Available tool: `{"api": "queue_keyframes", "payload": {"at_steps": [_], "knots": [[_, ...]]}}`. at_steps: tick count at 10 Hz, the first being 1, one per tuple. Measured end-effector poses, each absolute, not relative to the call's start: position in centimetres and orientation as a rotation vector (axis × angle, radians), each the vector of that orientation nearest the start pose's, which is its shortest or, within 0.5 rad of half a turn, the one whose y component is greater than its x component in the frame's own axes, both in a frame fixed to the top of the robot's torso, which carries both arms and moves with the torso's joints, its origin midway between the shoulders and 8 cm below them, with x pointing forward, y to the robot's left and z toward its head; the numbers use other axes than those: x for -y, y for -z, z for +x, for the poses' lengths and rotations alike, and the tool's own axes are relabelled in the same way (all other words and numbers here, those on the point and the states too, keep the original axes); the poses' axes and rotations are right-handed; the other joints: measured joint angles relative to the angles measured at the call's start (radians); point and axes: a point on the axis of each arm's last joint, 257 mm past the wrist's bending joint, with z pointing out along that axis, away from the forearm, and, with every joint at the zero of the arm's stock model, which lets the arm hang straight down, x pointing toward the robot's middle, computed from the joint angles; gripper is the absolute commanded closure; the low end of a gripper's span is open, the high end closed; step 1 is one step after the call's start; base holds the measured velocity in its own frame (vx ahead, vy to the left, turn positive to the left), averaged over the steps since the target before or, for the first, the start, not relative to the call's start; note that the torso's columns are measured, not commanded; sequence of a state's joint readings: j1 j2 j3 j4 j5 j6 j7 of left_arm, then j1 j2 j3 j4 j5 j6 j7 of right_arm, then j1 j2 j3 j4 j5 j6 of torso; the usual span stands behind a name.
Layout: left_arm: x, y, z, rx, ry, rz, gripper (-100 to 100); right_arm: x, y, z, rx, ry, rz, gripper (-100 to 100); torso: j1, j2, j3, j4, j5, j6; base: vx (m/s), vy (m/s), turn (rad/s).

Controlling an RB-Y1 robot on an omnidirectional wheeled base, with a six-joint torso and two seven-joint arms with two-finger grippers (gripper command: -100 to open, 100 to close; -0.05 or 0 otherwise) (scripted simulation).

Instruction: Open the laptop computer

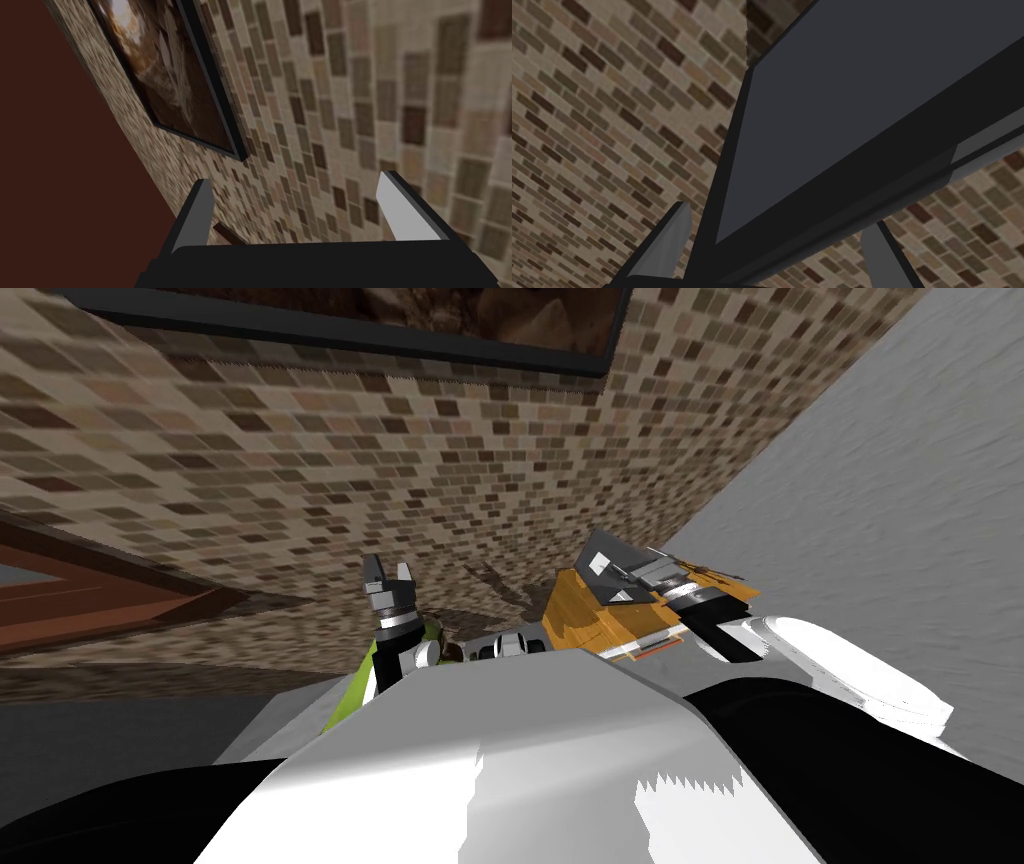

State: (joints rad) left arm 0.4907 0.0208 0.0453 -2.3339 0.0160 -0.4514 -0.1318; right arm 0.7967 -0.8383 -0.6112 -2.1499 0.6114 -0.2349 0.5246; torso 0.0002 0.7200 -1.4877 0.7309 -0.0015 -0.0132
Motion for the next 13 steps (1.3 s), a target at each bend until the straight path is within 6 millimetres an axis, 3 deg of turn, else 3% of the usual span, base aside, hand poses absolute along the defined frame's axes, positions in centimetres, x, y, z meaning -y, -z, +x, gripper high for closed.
{"api": "queue_keyframes", "payload": {"at_steps": [2, 4, 8, 9, 13], "knots": [[-29.1, -4.3, 33.9, -0.638, 1.152, -0.585, 0, 46.7, 2.7, 35.5, -1.440, 0.527, -0.630, -100, 0.002, 0.007, 0.003, 0.003, 0.003, 0.005, -0.076, 0.020, -0.176], [-29.1, -4.3, 33.9, -0.638, 1.152, -0.585, 0, 46.3, 2.5, 35.9, -1.436, 0.550, -0.685, -100, -0.013, 0.021, 0.014, 0.008, -0.002, 0.012, -0.153, -0.154, -0.100], [-29.1, -4.3, 33.9, -0.638, 1.152, -0.585, 0, 46.0, 2.3, 36.6, -1.442, 0.561, -0.718, -100, -0.002, 0.017, 0.012, 0.006, -0.001, 0.016, -0.089, -0.105, -0.055], [-29.1, -4.3, 33.9, -0.638, 1.152, -0.585, 0, 45.9, 2.3, 36.6, -1.441, 0.560, -0.719, 100, 0.003, 0.013, 0.009, 0.005, 0.002, 0.014, -0.011, -0.010, -0.019], [-29.1, -4.3, 33.9, -0.638, 1.152, -0.585, 0, 47.0, 2.9, 37.0, -1.452, 0.475, -0.580, 100, -0.011, 0.012, 0.009, 0.002, -0.005, 0.014, -0.052, -0.078, 0.086]]}}
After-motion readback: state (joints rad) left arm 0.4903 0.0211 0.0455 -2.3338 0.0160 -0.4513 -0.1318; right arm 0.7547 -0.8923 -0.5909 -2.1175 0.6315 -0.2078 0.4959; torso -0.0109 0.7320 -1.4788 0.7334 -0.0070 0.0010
